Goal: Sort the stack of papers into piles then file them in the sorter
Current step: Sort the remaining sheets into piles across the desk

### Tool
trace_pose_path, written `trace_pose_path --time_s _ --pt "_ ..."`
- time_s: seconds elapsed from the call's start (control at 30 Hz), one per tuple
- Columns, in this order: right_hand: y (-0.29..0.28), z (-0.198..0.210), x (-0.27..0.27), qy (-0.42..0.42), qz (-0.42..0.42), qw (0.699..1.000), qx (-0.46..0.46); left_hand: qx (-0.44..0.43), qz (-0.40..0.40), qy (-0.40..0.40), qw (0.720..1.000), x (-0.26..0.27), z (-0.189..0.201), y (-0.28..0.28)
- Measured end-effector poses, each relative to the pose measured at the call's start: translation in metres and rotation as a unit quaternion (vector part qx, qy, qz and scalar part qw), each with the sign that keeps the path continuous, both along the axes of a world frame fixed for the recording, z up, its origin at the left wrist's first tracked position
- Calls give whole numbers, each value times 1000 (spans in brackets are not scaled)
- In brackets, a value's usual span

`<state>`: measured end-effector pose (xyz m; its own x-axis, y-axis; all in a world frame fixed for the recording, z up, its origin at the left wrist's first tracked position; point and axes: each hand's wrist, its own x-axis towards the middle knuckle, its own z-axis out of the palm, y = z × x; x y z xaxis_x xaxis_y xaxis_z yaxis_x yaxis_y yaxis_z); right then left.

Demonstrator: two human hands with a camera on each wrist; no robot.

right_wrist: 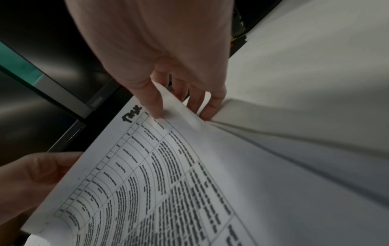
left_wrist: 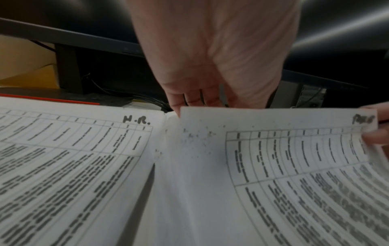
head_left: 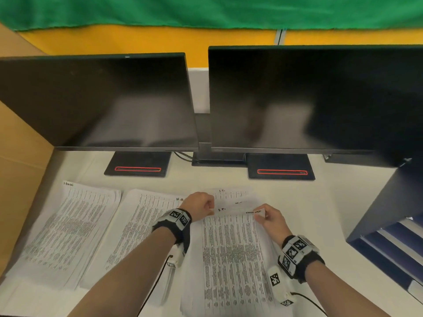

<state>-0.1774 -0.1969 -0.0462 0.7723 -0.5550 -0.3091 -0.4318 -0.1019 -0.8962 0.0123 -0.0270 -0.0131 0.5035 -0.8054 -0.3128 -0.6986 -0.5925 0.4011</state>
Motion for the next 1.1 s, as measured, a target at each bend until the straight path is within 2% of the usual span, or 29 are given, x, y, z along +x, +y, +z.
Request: trace_pose_path --time_s 0.07,0.2,0.3,0.4,0.47,0.73,0.93,1.0,1.1 --pt "-1 0 -2 -16 -16 998 53 -6 3 -4 1000 0 0 1" --pt "-2 1 -5 -1 -12 999 52 -17 -3 -20 1000 -3 5 0" --pt "2 2 -5 31 -5 999 4 -38 -72 -86 993 -9 9 3" --pt "4 2 -6 -3 -43 999 -13 -91 -143 -114 979 -21 2 13" --pt "3 2 -7 -16 -46 998 -29 -102 -157 -122 975 -27 -5 20" --pt "6 -5 -12 -8 -15 999 -50 -133 -132 -120 975 -37 -13 27" --pt "2 -4 -9 7 -18 998 -55 -100 18 -19 995 -25 -15 23" --pt "-2 -7 -9 27 -9 999 -44 -71 32 8 997 -20 -16 20" --pt "-23 -3 -11 112 18 992 -59 -62 38 18 997 -13 -15 15"
